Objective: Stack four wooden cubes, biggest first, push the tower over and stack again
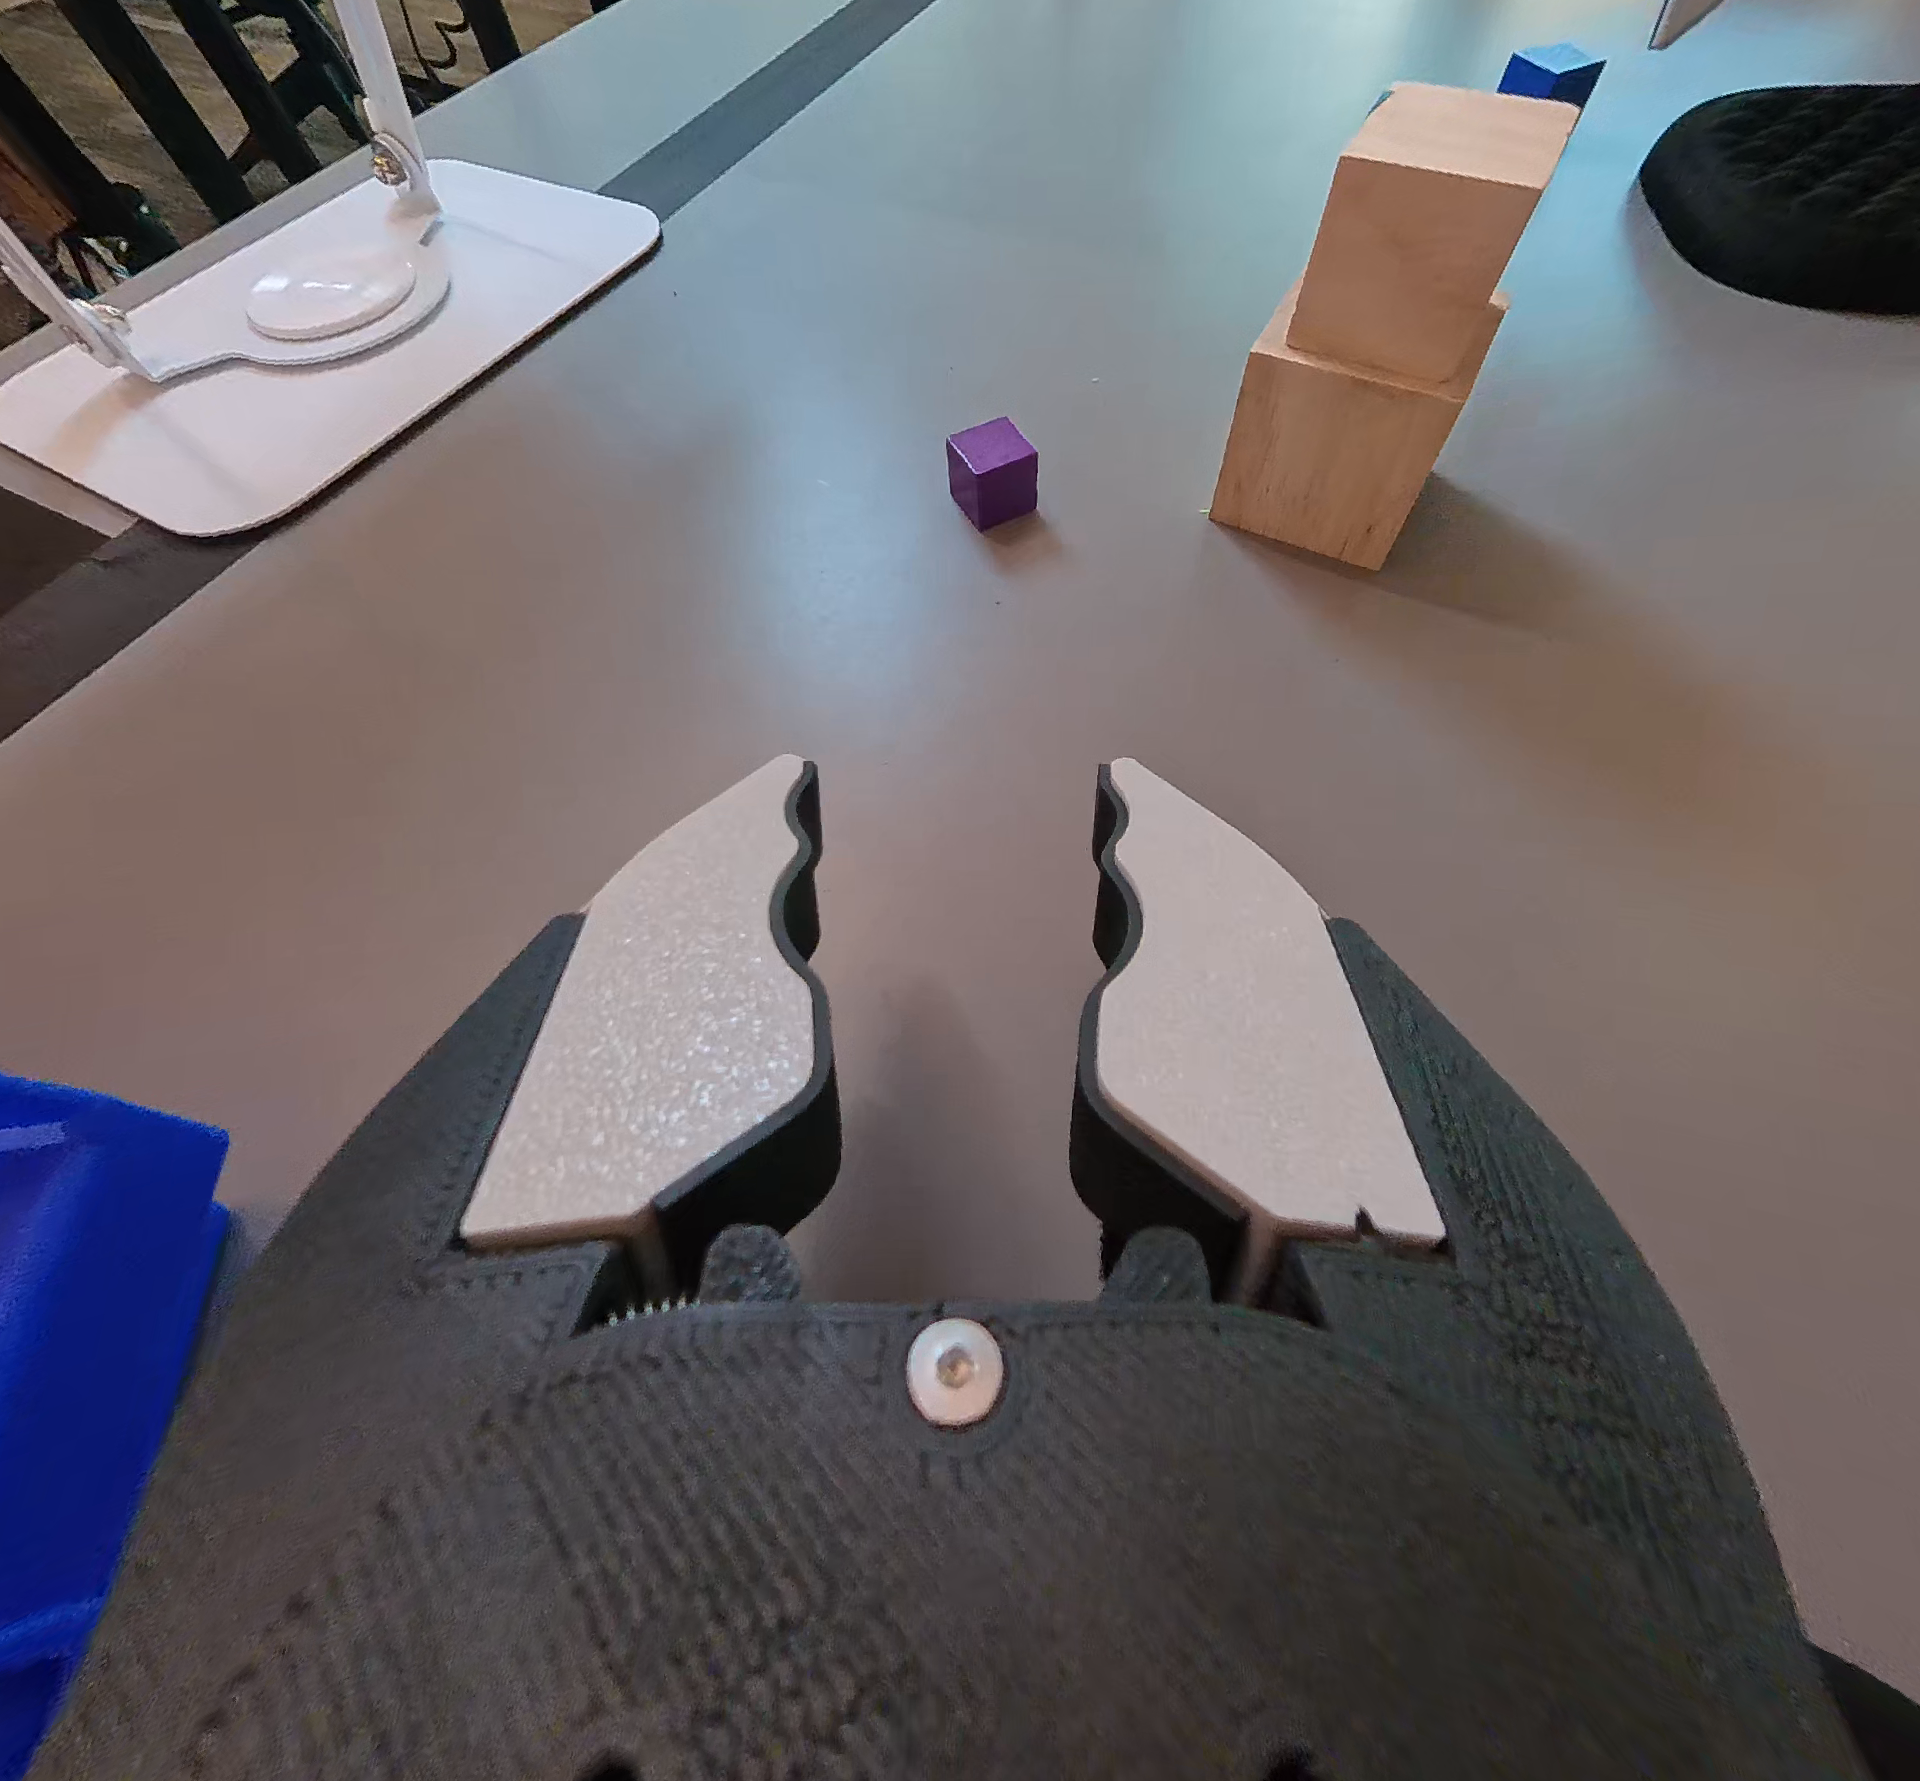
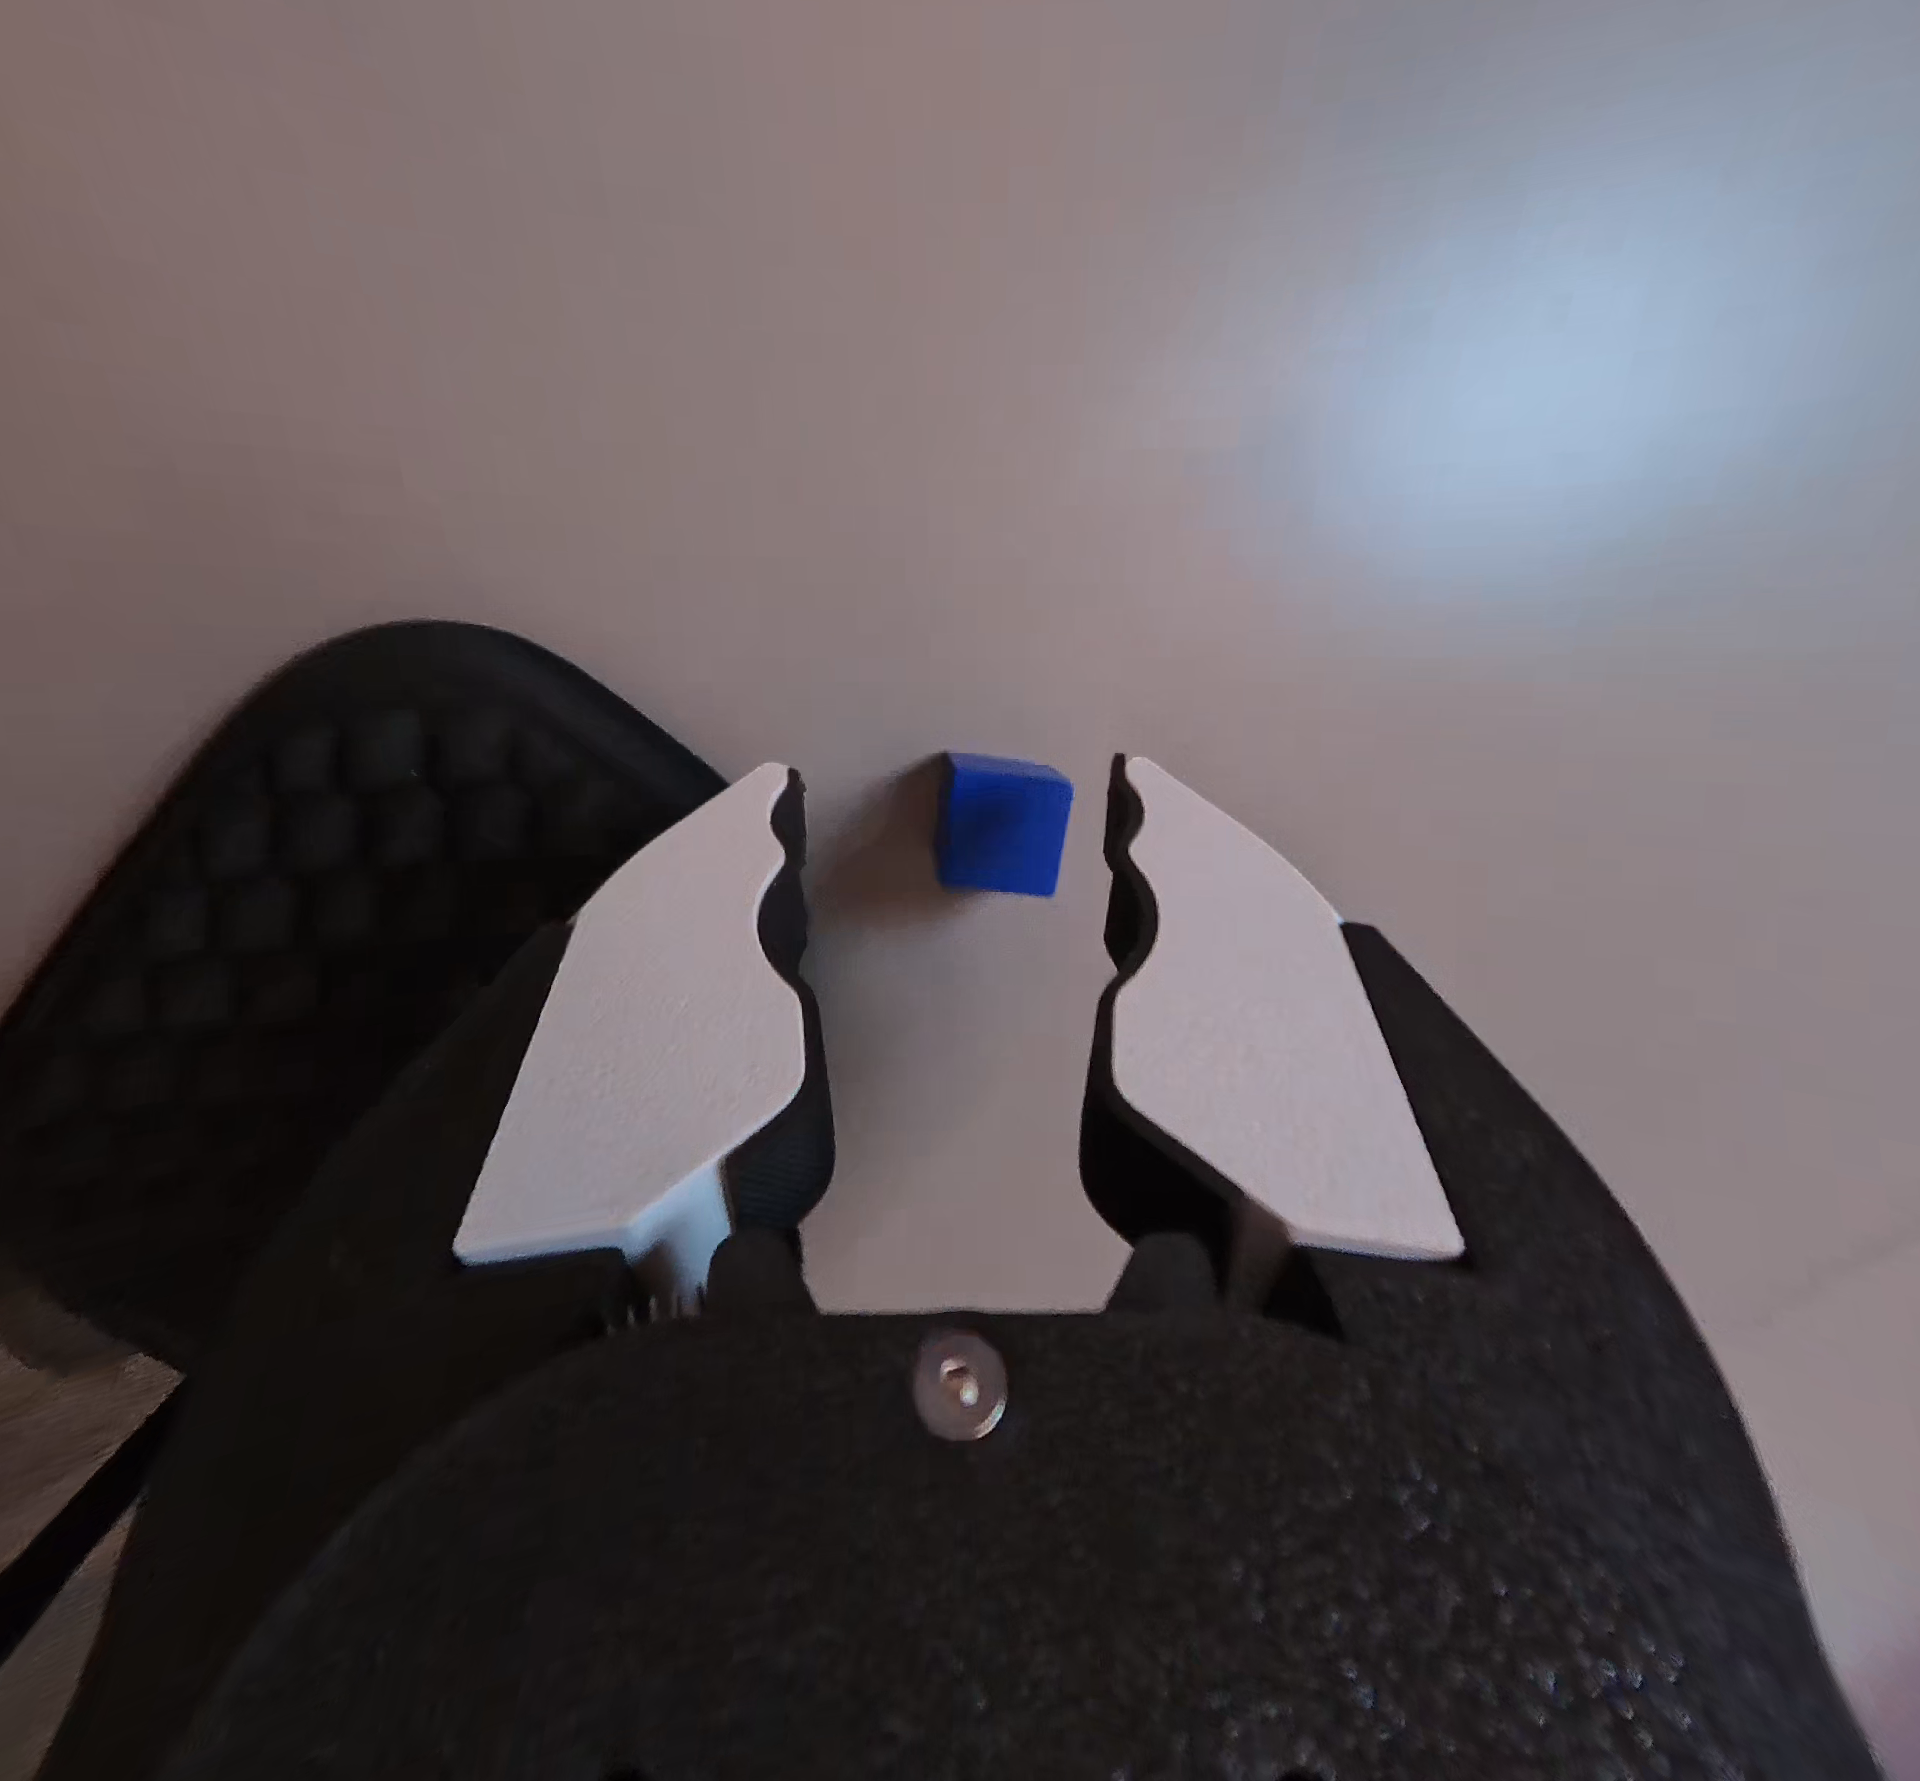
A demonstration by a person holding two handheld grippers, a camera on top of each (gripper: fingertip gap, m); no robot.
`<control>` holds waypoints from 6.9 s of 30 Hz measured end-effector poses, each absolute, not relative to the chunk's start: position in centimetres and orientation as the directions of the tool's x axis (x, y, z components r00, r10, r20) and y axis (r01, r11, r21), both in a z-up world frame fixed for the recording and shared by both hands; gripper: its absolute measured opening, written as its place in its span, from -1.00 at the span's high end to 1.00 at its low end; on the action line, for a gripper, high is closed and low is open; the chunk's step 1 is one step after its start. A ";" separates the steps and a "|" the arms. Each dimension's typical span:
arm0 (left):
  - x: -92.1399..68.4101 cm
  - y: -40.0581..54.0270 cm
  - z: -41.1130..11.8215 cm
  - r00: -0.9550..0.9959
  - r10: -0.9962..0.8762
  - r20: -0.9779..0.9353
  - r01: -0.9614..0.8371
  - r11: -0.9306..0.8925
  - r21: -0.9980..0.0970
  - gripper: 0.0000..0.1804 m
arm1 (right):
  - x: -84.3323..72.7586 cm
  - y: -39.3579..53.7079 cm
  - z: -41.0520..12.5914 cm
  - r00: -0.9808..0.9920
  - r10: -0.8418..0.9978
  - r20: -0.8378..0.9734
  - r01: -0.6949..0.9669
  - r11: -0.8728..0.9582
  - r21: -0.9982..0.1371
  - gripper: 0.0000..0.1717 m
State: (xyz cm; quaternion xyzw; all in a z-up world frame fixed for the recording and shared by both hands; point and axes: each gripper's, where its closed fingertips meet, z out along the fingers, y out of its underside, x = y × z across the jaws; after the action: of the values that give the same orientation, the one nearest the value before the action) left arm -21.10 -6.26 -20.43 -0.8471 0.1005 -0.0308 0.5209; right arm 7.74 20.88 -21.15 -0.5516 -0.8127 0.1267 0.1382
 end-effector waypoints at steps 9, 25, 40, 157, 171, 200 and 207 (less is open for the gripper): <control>-21.0 -6.2 -20.8 0.978 -0.204 -0.049 -0.138 -0.450 -0.882 0.44 | 9.1 22.5 -24.0 -0.295 0.953 0.071 0.898 0.302 -0.320 0.51; -20.9 -6.3 -21.1 0.975 -0.215 -0.058 -0.154 -0.464 -0.872 0.46 | -2.4 12.4 -11.5 -0.623 0.774 0.113 0.633 0.584 -0.508 0.68; -20.9 -6.5 -20.6 0.974 -0.215 -0.076 -0.168 -0.451 -0.877 0.46 | -8.6 3.6 -14.2 -0.783 0.618 0.062 0.543 0.730 -0.415 0.68; -19.1 -6.4 -20.7 0.956 -0.290 -0.040 -0.170 -0.441 -0.881 0.46 | -7.5 3.6 -9.8 -0.735 0.676 0.051 0.456 0.548 -0.701 0.74; -19.2 -6.5 -21.2 0.956 -0.289 -0.041 -0.177 -0.460 -0.870 0.46 | -8.3 2.8 -12.2 -0.752 0.658 0.038 0.473 0.579 -0.665 0.74; -19.0 -6.6 -21.0 0.953 -0.298 -0.053 -0.190 -0.455 -0.870 0.46 | -8.7 2.9 -13.6 -0.797 0.602 0.034 0.451 0.633 -0.630 0.73; -19.0 -6.6 -21.0 0.953 -0.298 -0.052 -0.191 -0.456 -0.869 0.47 | -8.6 2.8 -13.2 -0.807 0.590 0.032 0.441 0.636 -0.634 0.66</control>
State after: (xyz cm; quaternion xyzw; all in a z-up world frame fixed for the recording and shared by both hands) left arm -19.02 -6.56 -20.99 -0.8516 0.1434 -0.0536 0.5013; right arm -8.58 2.82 -13.23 -0.2874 -0.8966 0.3152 0.1188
